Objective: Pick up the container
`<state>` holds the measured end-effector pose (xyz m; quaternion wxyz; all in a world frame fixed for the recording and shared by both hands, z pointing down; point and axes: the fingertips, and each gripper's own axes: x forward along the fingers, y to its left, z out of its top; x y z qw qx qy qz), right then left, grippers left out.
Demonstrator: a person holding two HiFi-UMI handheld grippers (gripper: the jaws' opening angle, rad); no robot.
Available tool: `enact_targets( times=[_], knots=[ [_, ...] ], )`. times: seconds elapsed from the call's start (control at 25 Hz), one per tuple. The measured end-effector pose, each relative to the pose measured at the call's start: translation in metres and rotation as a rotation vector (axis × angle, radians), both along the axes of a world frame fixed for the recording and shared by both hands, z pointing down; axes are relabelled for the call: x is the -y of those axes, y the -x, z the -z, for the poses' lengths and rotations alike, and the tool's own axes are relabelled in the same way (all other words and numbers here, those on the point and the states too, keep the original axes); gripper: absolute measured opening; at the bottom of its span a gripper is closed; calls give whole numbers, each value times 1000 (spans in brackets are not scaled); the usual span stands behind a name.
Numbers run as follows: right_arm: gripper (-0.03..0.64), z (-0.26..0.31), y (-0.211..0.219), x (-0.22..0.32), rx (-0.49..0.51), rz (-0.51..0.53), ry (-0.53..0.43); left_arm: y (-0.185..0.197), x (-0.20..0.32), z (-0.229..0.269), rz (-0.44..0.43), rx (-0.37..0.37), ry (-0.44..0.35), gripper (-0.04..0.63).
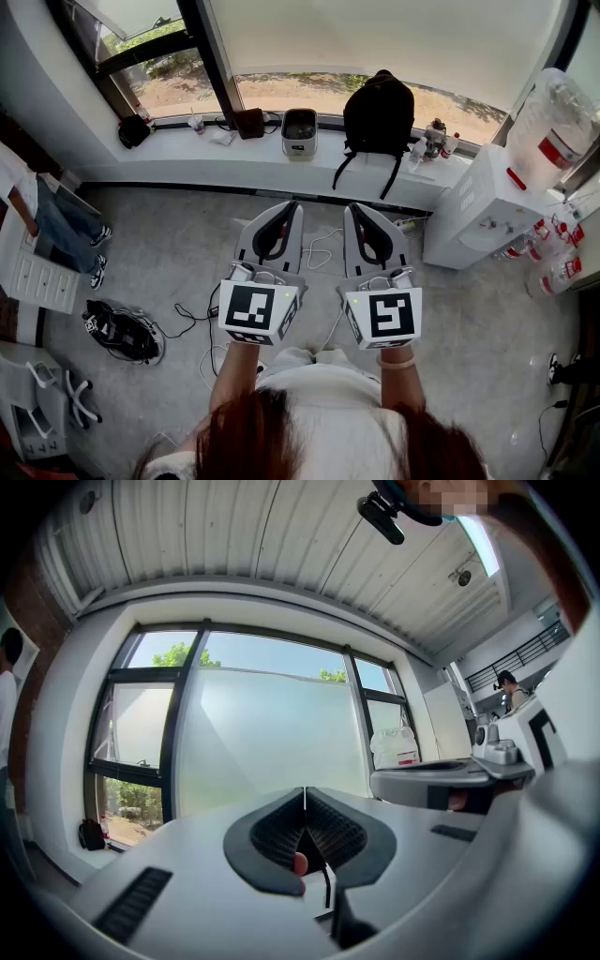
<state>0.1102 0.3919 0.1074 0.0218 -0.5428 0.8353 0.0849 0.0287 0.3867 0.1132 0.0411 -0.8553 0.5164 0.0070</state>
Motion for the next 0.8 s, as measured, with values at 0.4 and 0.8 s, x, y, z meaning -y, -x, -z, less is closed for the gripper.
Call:
enact_targets(
  times=[0.4, 0.8],
  knots=[
    [23, -6, -21, 19, -28, -19, -5, -19, 16, -12, 35, 1, 14, 17],
    [23, -24, -9, 67, -28, 9, 13, -9, 61, -20, 57, 7, 27, 17]
  ],
)
